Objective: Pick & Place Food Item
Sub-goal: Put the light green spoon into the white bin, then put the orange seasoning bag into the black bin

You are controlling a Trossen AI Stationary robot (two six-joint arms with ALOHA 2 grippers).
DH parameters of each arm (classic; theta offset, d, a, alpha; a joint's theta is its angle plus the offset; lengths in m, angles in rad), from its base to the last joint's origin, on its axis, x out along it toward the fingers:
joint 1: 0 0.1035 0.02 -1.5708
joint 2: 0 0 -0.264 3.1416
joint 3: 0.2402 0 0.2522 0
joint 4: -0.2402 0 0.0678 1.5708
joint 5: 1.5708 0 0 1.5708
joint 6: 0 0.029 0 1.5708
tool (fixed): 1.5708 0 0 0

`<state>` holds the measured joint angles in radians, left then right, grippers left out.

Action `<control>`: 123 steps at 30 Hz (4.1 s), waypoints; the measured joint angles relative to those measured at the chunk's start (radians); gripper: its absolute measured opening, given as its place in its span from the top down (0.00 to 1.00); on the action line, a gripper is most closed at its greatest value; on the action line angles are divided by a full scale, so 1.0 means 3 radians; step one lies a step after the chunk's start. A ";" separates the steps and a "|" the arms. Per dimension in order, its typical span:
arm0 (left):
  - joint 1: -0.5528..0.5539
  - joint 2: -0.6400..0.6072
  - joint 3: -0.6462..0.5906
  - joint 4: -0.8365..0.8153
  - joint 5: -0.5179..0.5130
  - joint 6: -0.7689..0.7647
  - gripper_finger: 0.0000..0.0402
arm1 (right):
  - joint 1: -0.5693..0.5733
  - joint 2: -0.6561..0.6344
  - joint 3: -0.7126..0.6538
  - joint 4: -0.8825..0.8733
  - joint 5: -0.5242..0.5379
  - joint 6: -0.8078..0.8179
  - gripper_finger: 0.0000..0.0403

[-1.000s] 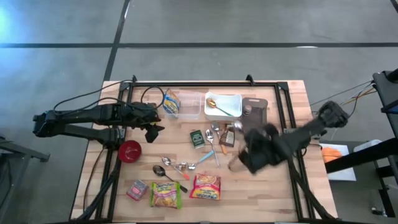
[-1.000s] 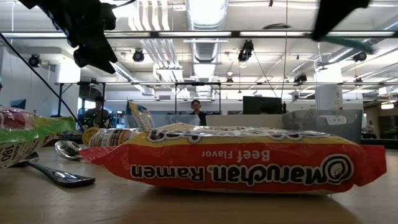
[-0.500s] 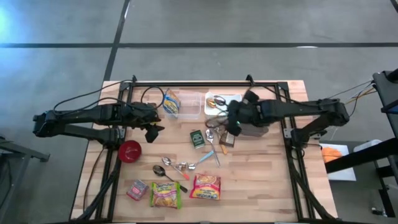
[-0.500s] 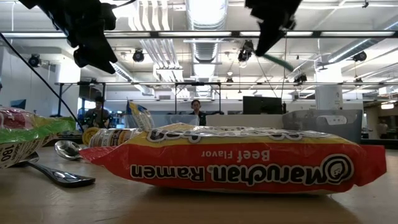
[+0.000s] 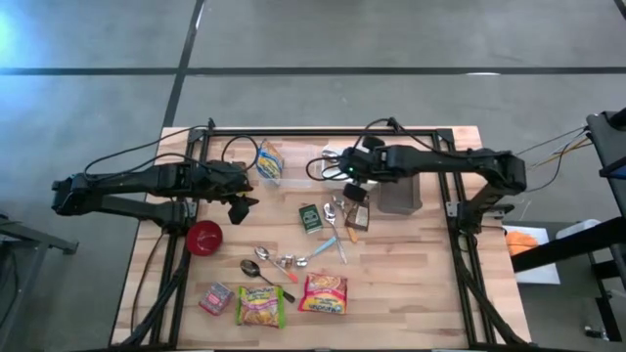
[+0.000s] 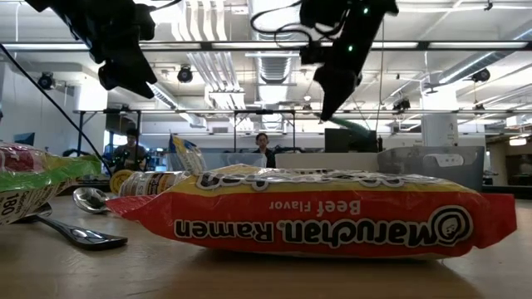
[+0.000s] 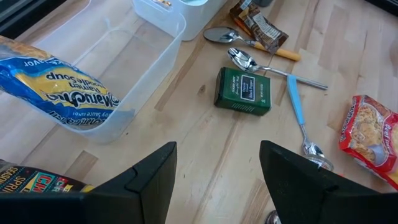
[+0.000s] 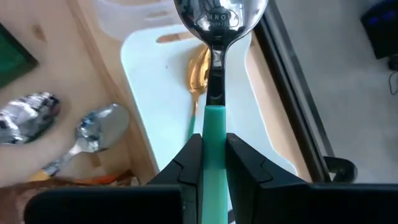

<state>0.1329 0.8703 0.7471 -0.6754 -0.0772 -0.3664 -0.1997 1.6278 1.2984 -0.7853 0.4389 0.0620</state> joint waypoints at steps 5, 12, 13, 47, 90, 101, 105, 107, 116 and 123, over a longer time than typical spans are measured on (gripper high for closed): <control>0.0000 -0.0001 0.0000 0.0001 0.0000 0.0000 0.41 | -0.0123 0.0170 0.0000 0.0111 0.0000 -0.0094 0.92; 0.0000 0.0000 0.0000 -0.0004 0.0000 0.0000 0.41 | -0.0271 0.0364 0.0000 0.0121 0.0002 0.0050 0.92; 0.0000 -0.0001 0.0000 -0.0004 -0.0001 0.0000 0.41 | -0.0295 0.0391 0.0000 0.0119 -0.0002 0.0094 0.92; 0.0000 -0.0001 0.0000 -0.0007 -0.0001 0.0000 0.41 | -0.0657 0.0906 0.0000 0.0114 -0.0878 0.0101 0.92; 0.0000 -0.0001 0.0000 -0.0007 0.0000 0.0000 0.41 | -0.0622 0.0820 0.0655 -0.0497 -0.1029 0.0573 0.47; -0.0001 -0.0001 0.0000 -0.0008 0.0000 0.0000 0.41 | -0.0142 0.0591 0.0794 -0.0932 -0.0937 0.1028 0.47; 0.0000 -0.0001 0.0000 -0.0008 0.0000 0.0000 0.41 | 0.0138 0.0521 0.0788 -0.1344 -0.0681 0.1407 0.47; 0.0000 0.0000 0.0000 -0.0007 0.0000 0.0000 0.41 | 0.0305 0.0492 0.0787 -0.1541 -0.0558 0.1647 0.47; 0.0000 -0.0001 0.0000 -0.0008 0.0000 0.0000 0.41 | 0.1096 0.0486 0.0649 -0.1663 -0.0415 0.2107 0.47; 0.0000 -0.0001 0.0000 -0.0008 -0.0001 0.0000 0.41 | 0.1576 0.0488 0.0224 -0.1355 -0.0118 0.2079 0.47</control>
<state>0.1329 0.8700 0.7471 -0.6777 -0.0776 -0.3664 0.2732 1.7741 1.3658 -1.1917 0.4035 0.6856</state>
